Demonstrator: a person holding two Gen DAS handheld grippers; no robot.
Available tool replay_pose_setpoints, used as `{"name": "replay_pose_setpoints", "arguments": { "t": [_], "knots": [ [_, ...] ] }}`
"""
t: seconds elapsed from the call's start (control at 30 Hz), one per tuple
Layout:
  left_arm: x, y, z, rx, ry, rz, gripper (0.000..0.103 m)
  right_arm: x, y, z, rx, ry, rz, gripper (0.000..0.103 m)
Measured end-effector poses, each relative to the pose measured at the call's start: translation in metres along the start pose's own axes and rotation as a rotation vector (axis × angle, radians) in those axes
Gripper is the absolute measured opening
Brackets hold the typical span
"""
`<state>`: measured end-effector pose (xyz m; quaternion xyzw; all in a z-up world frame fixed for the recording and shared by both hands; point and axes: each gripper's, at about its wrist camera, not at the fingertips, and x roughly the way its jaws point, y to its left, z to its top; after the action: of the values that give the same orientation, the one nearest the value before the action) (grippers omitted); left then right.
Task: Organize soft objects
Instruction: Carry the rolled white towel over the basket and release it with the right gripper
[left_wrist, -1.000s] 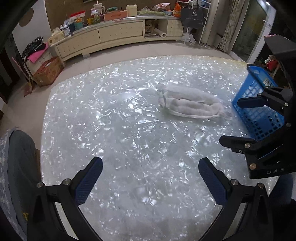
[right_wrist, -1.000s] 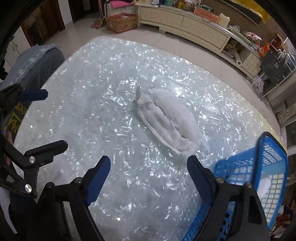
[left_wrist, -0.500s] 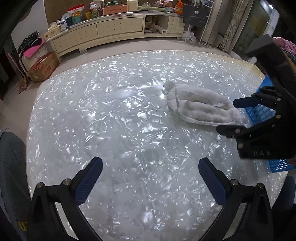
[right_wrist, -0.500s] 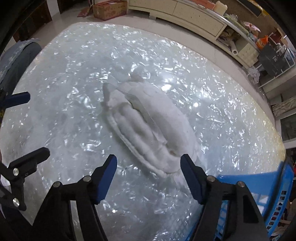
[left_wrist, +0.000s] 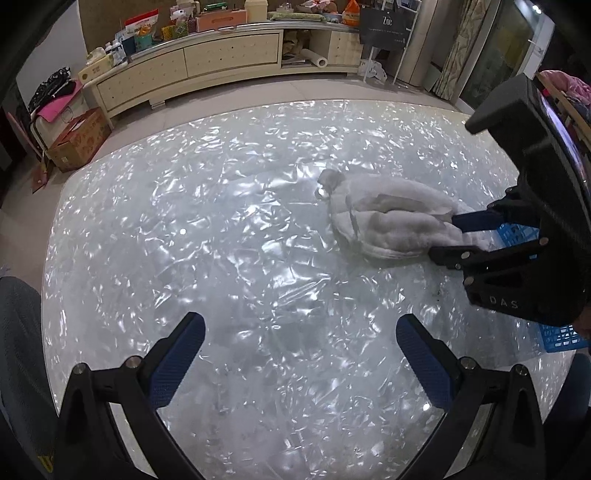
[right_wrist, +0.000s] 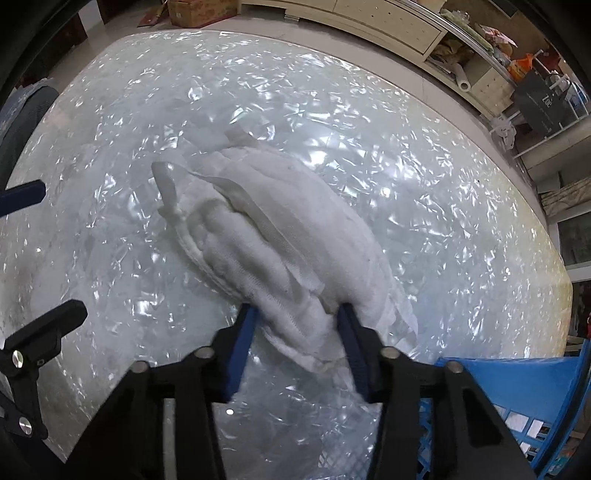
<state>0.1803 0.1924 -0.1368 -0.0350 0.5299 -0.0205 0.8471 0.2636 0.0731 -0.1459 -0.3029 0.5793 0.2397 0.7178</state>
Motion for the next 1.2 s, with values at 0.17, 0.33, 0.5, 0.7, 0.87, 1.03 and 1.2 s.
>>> {"name": "replay_pose_setpoints", "arguments": {
  "t": [0.17,0.33,0.5,0.7,0.87,1.03,1.2],
  "knots": [
    [-0.005,0.002,-0.003,-0.014,-0.002,0.005,0.103,0.001,0.005,-0.003,-0.036,-0.012,-0.040,0.017],
    [-0.029,-0.004,-0.015,-0.004,-0.006,0.013,0.103,-0.010,0.008,-0.017,-0.010,-0.047,-0.015,0.015],
    [-0.067,-0.019,-0.030,-0.011,-0.025,-0.002,0.103,-0.046,0.016,-0.044,-0.004,-0.102,0.025,0.015],
    [-0.103,-0.046,-0.044,0.004,-0.048,0.003,0.103,-0.100,0.021,-0.081,-0.020,-0.184,0.043,0.015],
    [-0.135,-0.069,-0.049,0.003,-0.073,-0.023,0.103,-0.142,0.020,-0.114,-0.025,-0.246,0.043,0.015],
    [-0.163,-0.100,-0.043,0.038,-0.106,-0.047,0.103,-0.177,0.005,-0.143,-0.007,-0.301,0.038,0.015],
    [-0.183,-0.132,-0.036,0.087,-0.134,-0.048,0.103,-0.204,-0.010,-0.169,0.018,-0.347,0.024,0.015]
  ]
}}
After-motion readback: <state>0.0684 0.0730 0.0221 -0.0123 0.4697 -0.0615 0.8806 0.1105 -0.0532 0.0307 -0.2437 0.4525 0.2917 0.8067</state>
